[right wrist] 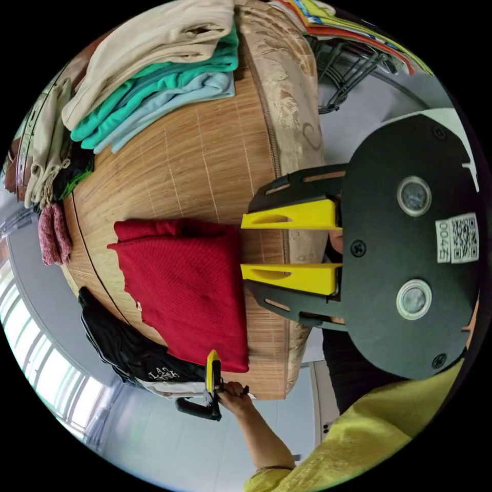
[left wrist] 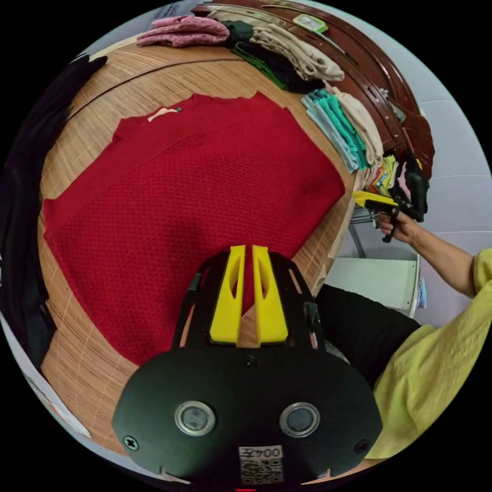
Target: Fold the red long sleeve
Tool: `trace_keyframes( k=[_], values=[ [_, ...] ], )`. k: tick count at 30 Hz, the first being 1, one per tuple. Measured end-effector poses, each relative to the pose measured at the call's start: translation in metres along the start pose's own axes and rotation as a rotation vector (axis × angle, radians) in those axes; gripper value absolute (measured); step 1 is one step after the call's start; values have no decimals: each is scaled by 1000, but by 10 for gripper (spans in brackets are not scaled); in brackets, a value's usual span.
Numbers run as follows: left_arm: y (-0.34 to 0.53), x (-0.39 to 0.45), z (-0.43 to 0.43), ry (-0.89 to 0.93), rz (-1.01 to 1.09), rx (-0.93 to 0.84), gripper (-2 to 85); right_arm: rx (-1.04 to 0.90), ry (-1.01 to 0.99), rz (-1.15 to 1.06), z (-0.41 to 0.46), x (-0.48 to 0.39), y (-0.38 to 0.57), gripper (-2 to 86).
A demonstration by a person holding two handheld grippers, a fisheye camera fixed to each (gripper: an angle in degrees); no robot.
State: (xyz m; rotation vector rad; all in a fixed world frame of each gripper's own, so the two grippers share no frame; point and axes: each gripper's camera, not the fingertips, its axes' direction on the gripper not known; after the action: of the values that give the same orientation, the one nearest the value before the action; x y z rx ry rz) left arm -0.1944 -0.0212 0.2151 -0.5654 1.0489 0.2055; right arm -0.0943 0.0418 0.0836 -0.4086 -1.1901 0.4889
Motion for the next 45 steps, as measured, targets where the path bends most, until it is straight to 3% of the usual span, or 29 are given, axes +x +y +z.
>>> trace_keyframes(
  k=[3, 13, 21, 24, 30, 34, 40, 45],
  values=[
    [-12, 10, 26, -46, -9, -128, 10, -26, -15, -105, -5, 4, -3, 113],
    [-34, 21, 25, -24, -123, -189, 7, -103, -173, -298, -25, 27, -10, 105],
    [-29, 31, 21, -28, -142, -160, 8, -260, -131, -523, -40, 16, -12, 43],
    [-26, 35, 21, -37, -114, -155, 7, -307, 61, -637, -40, 18, 2, 36],
    [-16, 37, 26, -37, -105, -137, 6, -306, 78, -529, -36, 16, 10, 41],
    [-6, 37, 31, -42, -102, -128, 6, -272, 0, -316, -59, 27, 16, 51],
    [15, 35, 37, -38, -89, -93, 9, 4, -48, -8, -117, 30, 25, 82],
    [40, 35, 20, 3, -71, 17, 19, 90, -11, -9, -114, -9, -11, 80]
  ],
)
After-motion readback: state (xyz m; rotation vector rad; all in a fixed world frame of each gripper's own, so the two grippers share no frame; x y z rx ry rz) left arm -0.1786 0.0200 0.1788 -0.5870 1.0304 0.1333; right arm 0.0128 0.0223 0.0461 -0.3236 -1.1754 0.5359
